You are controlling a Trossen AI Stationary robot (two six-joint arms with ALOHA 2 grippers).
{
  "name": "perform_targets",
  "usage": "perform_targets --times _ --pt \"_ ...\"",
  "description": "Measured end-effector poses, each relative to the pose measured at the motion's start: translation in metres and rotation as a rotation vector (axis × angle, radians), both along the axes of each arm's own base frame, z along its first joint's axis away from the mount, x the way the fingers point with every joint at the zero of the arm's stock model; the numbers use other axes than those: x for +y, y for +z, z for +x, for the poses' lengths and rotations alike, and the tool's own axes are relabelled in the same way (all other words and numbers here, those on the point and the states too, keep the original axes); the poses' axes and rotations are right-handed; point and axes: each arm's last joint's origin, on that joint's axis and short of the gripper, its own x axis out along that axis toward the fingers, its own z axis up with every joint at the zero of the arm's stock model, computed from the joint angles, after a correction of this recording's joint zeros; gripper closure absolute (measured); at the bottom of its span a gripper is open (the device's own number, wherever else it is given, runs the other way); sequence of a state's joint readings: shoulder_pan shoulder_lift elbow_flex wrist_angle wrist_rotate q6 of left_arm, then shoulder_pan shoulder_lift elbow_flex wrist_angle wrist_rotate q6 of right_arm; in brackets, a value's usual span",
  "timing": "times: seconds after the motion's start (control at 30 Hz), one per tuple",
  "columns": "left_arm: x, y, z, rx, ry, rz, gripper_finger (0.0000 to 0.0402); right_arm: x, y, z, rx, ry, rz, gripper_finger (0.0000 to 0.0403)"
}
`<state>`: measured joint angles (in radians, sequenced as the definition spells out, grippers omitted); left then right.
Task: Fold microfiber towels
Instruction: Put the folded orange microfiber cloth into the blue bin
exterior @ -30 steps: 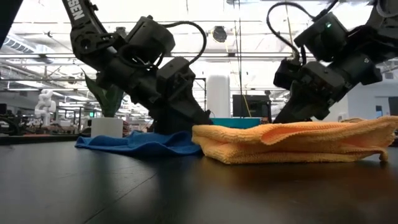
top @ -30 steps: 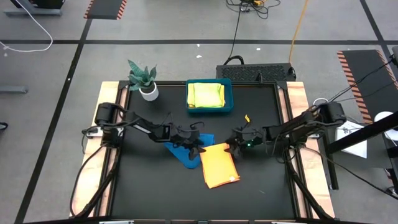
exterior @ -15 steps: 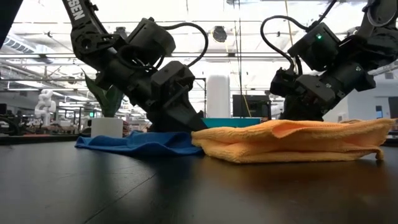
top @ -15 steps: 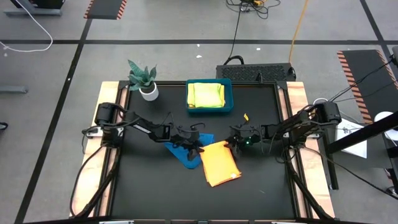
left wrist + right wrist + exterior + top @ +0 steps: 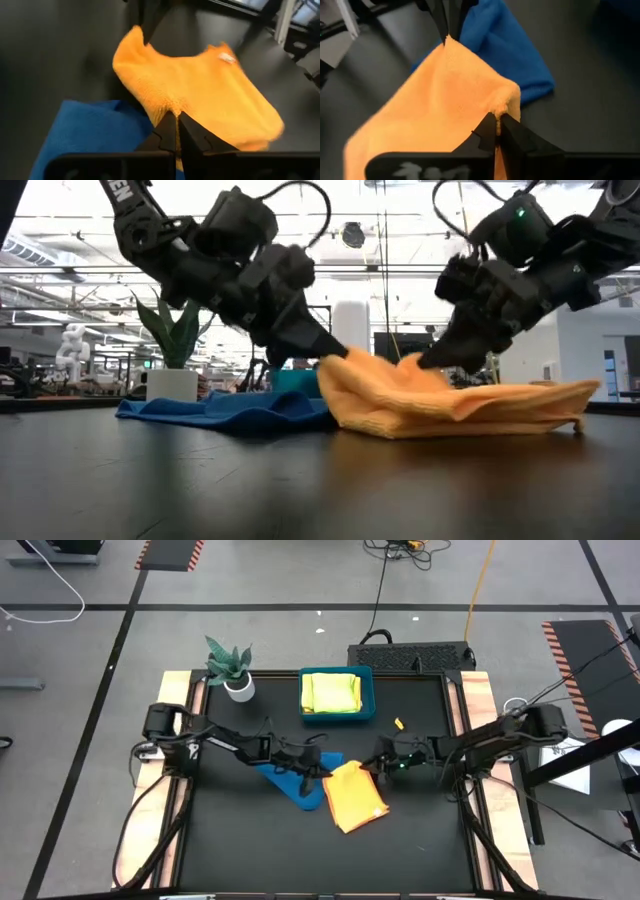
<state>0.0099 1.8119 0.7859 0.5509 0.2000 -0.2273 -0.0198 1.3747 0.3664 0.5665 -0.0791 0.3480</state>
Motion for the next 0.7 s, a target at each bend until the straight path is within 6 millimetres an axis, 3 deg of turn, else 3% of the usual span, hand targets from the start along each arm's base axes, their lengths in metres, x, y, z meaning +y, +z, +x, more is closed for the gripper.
perform_targets --times 0.37,0.7 --pt "-0.005 0.033 -0.016 0.009 0.025 0.195 0.0394 0.012 0.026 -0.015 -0.049 0.001 -0.095 0.0401" --pt "-0.003 0.052 -0.023 -0.031 0.042 0.284 0.0398 0.015 0.037 -0.013 -0.145 0.006 -0.138 0.0402"
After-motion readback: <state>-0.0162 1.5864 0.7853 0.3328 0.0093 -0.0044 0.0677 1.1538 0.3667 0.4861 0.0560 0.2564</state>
